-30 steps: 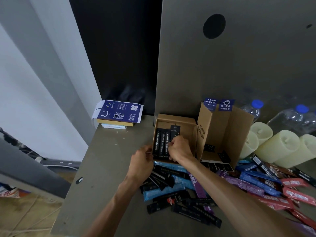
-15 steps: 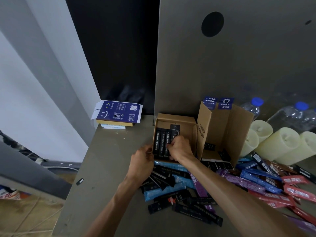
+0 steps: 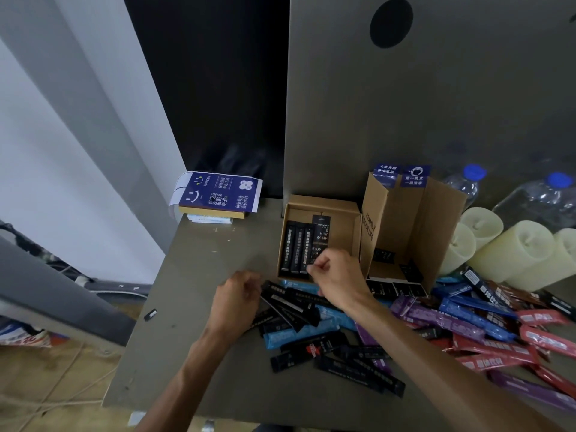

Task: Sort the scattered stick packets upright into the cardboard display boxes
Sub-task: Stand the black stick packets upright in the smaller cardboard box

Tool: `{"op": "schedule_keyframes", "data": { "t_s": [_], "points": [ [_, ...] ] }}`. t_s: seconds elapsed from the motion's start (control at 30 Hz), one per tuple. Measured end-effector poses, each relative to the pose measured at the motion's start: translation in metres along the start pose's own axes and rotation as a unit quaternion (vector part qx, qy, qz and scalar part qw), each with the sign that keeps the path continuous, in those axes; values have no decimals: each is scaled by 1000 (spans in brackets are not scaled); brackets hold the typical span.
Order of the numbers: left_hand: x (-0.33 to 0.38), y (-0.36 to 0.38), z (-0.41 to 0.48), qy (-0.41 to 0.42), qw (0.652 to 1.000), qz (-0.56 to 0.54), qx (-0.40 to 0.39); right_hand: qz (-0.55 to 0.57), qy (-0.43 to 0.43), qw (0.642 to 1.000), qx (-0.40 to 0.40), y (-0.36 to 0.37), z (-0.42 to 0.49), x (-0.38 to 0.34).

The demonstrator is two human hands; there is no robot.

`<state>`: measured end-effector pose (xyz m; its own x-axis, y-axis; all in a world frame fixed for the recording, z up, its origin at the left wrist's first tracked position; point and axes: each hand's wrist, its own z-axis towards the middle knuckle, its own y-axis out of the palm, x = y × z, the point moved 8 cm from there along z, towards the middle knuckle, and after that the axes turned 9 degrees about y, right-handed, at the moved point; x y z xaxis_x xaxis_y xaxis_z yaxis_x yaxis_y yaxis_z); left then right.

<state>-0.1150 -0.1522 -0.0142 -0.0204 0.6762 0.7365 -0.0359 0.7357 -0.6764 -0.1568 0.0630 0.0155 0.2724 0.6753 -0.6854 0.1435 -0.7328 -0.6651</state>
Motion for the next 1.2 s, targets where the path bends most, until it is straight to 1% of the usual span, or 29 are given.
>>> {"op": "schedule_keyframes", "data": {
  "t_s": [0.07, 0.13, 0.2, 0.27, 0.3, 0.37, 0.47, 0.6, 0.7, 0.8, 0.9, 0.93, 1.0, 1.07, 1.13, 1.2],
  "points": [
    [-6, 2, -8, 30, 999, 35, -8, 3, -13, 1000, -20, 1, -20, 10],
    [-4, 9, -16, 86, 993, 73, -28, -36, -19, 998, -38, 6, -34, 25],
    [0, 26, -24, 130, 983, 103, -76, -84, -26, 995, -41, 11, -40, 37],
    [5, 45, -34, 152, 974, 114, -126, -122, -37, 991, -27, 12, -45, 42],
    [8, 52, -39, 165, 968, 126, -139, -138, -44, 989, -16, 12, -45, 43],
    [9, 59, -46, 183, 962, 152, -138, -188, -60, 980, -4, 14, -44, 43],
    [9, 54, -51, 192, 961, 167, -110, -272, -66, 960, 2, 19, -42, 44],
    [10, 47, -55, 199, 961, 171, -87, -290, -65, 955, 7, 21, -41, 45],
    [13, 43, -54, 181, 972, 132, -65, -279, -68, 958, 5, 20, -37, 45],
    [20, 36, -49, 156, 983, 96, -19, -272, -79, 959, 0, 19, -37, 44],
    [28, 28, -44, 122, 989, 80, 19, -240, -97, 966, 12, 16, -39, 44],
    [30, 25, -42, 99, 993, 54, 28, -227, -106, 968, 20, 13, -42, 44],
    [28, 23, -38, 17, 999, -41, 20, -206, -133, 969, 43, 9, -48, 41],
    [25, 25, -33, -56, 990, -126, 8, -189, -164, 966, 60, 7, -55, 37],
    [26, 24, -28, -85, 982, -170, 13, -185, -181, 963, 70, 5, -59, 36],
    [31, 21, -22, -78, 977, -198, 13, -172, -189, 964, 78, 2, -61, 37]
  ]
}}
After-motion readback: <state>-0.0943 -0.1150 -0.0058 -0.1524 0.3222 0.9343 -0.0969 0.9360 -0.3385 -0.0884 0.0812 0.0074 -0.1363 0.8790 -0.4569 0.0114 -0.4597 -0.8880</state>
